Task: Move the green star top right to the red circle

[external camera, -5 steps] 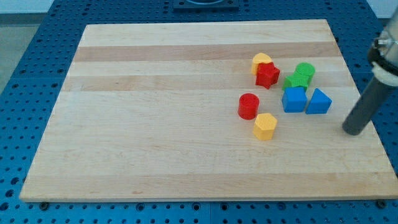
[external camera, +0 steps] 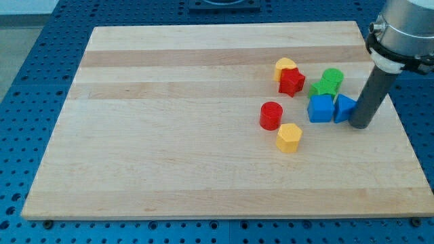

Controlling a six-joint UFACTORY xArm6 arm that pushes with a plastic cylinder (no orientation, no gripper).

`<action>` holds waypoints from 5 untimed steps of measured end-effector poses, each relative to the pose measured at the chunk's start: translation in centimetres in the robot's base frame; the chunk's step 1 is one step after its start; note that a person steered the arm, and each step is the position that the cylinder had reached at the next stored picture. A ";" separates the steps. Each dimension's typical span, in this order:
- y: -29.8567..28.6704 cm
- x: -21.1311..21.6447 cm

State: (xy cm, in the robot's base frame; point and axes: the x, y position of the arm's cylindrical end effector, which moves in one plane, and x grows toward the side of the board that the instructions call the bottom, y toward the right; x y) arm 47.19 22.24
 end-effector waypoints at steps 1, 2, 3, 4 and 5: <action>2.0 -2.4; 3.9 -4.0; 3.9 -4.0; 3.9 -4.8; 0.9 -6.8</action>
